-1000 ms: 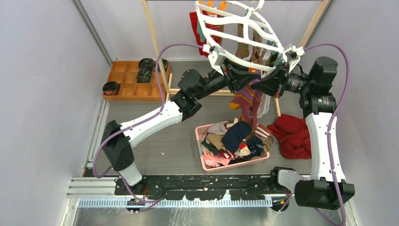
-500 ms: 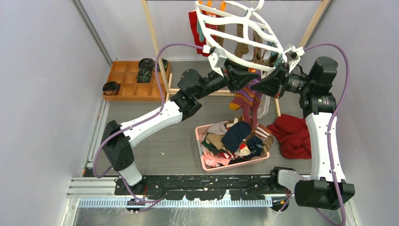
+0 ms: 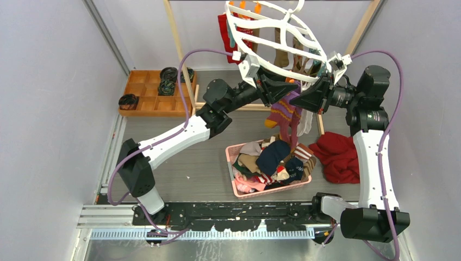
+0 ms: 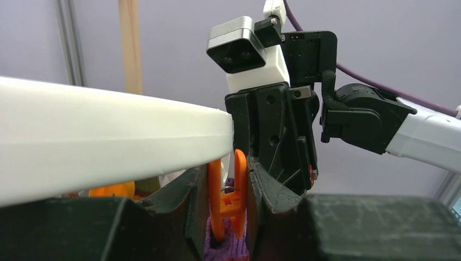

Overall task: Clip the socks to the hanger
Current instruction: Clamp the sock onto the hanger.

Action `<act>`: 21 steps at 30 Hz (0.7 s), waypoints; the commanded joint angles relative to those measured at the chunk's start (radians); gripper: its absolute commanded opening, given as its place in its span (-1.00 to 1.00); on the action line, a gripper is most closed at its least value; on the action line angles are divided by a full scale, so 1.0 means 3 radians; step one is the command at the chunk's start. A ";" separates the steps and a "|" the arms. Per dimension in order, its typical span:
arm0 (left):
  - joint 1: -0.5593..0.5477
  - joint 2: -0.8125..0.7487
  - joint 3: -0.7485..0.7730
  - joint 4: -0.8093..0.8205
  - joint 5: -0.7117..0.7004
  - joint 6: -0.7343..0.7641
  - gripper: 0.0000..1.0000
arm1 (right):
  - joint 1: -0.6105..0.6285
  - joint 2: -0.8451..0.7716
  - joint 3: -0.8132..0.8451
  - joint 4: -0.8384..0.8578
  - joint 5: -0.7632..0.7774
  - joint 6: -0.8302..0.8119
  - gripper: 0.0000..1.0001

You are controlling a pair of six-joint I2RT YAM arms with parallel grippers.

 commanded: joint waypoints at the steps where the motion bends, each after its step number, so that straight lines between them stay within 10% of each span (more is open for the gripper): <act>1: 0.0042 -0.0055 0.0121 0.0356 0.0219 0.0013 -0.96 | -0.0008 -0.0042 0.0091 0.0010 -0.0053 0.0082 -0.98; 21: 0.0100 0.0069 0.0252 0.0335 0.0627 -0.0024 -0.95 | -0.0008 -0.0006 0.0265 -0.0003 -0.0059 0.0126 -0.98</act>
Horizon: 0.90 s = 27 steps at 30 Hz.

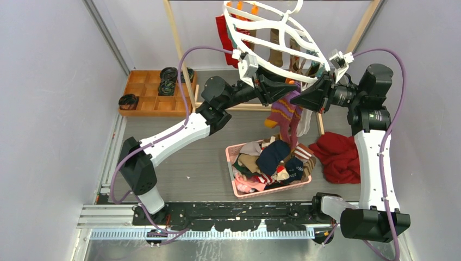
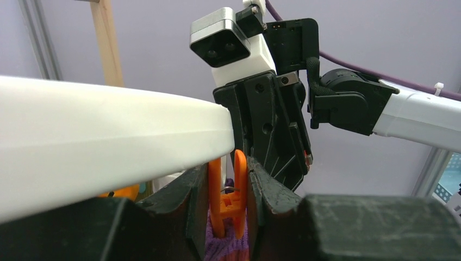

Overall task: Clip the socks to the hanger
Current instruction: Clamp the sock onto the hanger.

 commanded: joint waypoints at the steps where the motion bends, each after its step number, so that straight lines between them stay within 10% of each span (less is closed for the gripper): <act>1: -0.0002 0.0005 0.0198 0.0179 0.0169 -0.0008 -0.95 | -0.0008 -0.0010 0.0182 0.0042 -0.0014 0.0072 -0.98; 13: -0.0002 -0.0018 0.0213 0.0107 0.0186 0.0022 -0.89 | -0.0008 -0.0022 0.0198 0.0133 -0.0002 0.0110 -0.98; 27: -0.0002 -0.0118 0.0074 0.0165 0.0081 -0.0076 -0.22 | -0.0023 0.0017 0.0072 0.0182 0.0080 0.0103 -0.98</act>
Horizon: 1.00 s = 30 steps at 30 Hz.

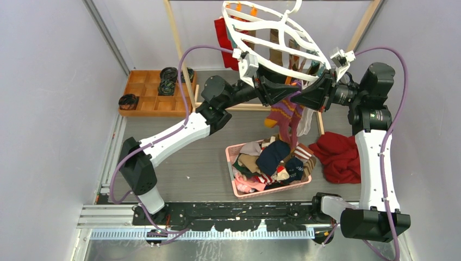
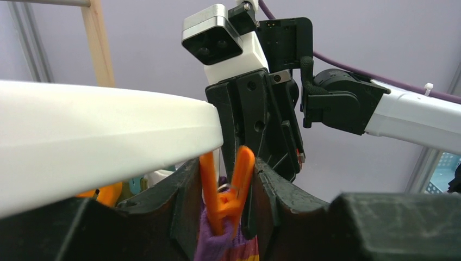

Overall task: Clip the socks to the hanger
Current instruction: Clamp the sock onto the hanger.

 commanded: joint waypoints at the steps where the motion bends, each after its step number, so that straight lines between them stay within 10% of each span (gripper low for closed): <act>1: -0.0002 -0.0140 -0.0007 0.0187 0.0018 -0.0064 -0.18 | -0.0028 0.0020 -0.0010 0.0139 0.0061 0.0043 -0.97; 16: -0.0007 -0.0412 -0.0285 0.0245 -0.0167 -0.0264 0.48 | -0.0122 -0.0006 -0.0053 0.0014 0.0214 -0.0134 -0.96; 30: -0.0025 -0.1144 -0.1240 -0.0138 -0.0491 -0.0441 0.61 | -0.0166 -0.0129 0.0111 -0.1104 0.1090 -0.1248 -0.90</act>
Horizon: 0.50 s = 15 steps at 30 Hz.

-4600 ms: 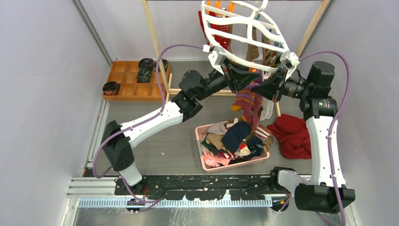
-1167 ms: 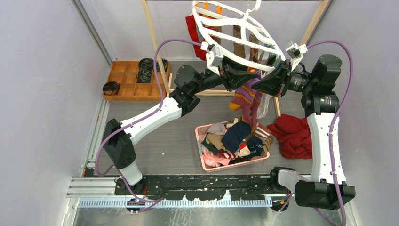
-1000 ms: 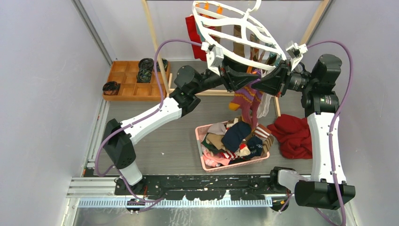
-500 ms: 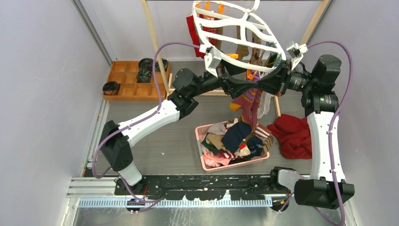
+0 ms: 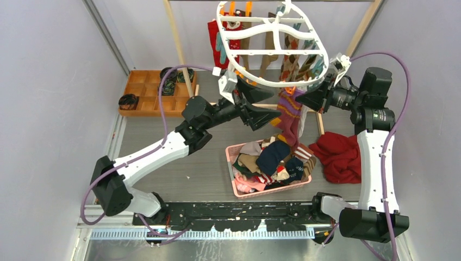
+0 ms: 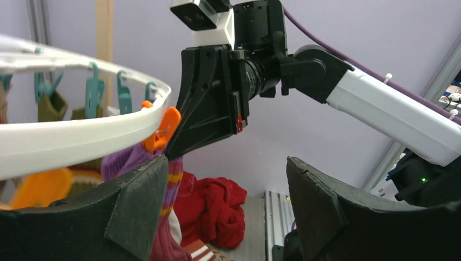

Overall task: Clip the socks to the hanger
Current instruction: Clamp the sock onto the hanger.

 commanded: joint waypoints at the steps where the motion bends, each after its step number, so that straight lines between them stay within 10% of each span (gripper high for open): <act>1: -0.0003 -0.0299 -0.0173 -0.0104 -0.0175 -0.0038 0.63 | -0.0028 -0.0154 0.0033 -0.0143 0.0386 -0.0268 -0.90; 15: 0.0002 -0.1016 -0.0871 -0.0821 -0.0374 0.0031 0.69 | -0.0092 -0.0284 0.0019 -0.0158 0.1275 -0.0264 -0.81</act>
